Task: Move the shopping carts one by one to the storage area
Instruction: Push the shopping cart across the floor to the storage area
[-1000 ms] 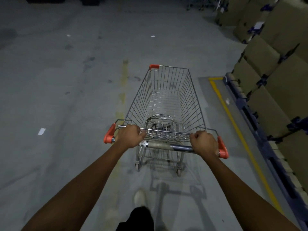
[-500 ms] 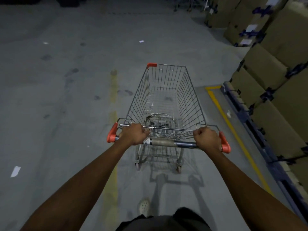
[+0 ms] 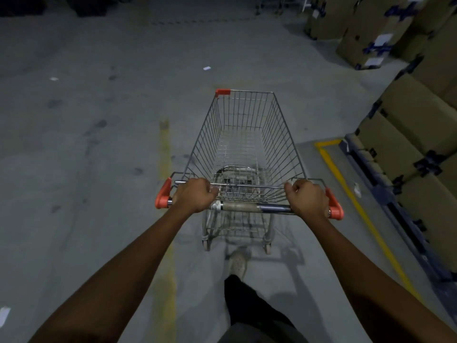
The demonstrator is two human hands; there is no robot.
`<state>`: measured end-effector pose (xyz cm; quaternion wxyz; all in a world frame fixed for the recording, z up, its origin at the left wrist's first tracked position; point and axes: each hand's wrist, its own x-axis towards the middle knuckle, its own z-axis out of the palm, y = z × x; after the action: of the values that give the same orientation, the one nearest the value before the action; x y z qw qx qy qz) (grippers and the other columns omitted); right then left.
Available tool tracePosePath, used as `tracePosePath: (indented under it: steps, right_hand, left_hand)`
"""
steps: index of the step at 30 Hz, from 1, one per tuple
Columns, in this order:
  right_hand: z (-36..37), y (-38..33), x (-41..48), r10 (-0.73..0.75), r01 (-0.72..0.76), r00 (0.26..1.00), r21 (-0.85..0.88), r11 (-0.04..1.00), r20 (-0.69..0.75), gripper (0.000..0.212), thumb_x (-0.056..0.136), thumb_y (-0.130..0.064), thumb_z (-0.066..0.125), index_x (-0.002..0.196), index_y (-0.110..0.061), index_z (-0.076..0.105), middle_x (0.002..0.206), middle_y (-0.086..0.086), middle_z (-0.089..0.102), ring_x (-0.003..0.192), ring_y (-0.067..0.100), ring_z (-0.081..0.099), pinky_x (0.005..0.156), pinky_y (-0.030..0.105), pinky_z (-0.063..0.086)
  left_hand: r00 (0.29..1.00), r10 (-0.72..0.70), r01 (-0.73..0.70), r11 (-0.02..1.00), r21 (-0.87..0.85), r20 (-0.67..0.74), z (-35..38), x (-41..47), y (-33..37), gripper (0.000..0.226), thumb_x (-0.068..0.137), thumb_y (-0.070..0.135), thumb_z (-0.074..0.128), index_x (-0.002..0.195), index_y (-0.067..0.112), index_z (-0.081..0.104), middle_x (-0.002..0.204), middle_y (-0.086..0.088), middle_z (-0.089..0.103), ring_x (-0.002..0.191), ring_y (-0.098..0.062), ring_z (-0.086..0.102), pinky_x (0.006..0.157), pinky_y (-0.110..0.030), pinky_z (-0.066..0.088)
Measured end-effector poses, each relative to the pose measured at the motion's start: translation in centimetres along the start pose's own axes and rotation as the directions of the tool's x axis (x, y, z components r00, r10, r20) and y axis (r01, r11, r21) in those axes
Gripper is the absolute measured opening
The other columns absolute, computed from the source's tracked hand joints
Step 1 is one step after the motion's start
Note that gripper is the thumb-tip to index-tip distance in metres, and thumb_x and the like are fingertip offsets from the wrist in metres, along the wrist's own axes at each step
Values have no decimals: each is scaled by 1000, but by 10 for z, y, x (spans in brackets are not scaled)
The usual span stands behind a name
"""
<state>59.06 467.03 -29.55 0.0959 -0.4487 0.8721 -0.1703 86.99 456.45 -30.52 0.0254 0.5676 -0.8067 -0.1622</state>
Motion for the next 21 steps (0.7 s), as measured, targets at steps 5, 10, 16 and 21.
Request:
tracePosePath:
  steps: [5,10,16,21]
  right_hand:
    - [15,-45,116,-124,130,985,-42,991,120,53,93,-66,41,78,-21,66,71,2,60,74,26,62,69,33,46]
    - [17,-96,214,-293,321,917,-65,945,270,56,95,-68,42,80,-20,68,70,1,58,68,19,53,59,29,33]
    - [42,-145,327,-329,350,902,-25,937,278,57,95,-68,42,83,-19,67,72,1,61,71,19,57,60,29,33]
    - [65,-183,425,-330,352,903,-33,935,276,55,94,-68,43,83,-19,67,73,1,60,72,20,54,65,31,36]
  left_hand:
    - [1000,-16,16,1000,-13,-25,-26,111,-11,41,93,50,48,65,21,51,76,-2,63,74,-24,61,66,-32,44]
    - [998,-32,29,998,-56,-47,-51,214,-25,43,94,48,51,61,22,48,71,-1,63,70,-22,60,61,-30,36]
    - [993,-51,48,998,-29,-107,-74,326,-45,39,92,49,49,65,21,51,73,-3,64,68,-22,56,60,-30,36]
    - [984,-47,37,997,-60,-170,-85,427,-65,45,85,56,41,58,20,46,62,1,58,62,-22,58,56,-28,40]
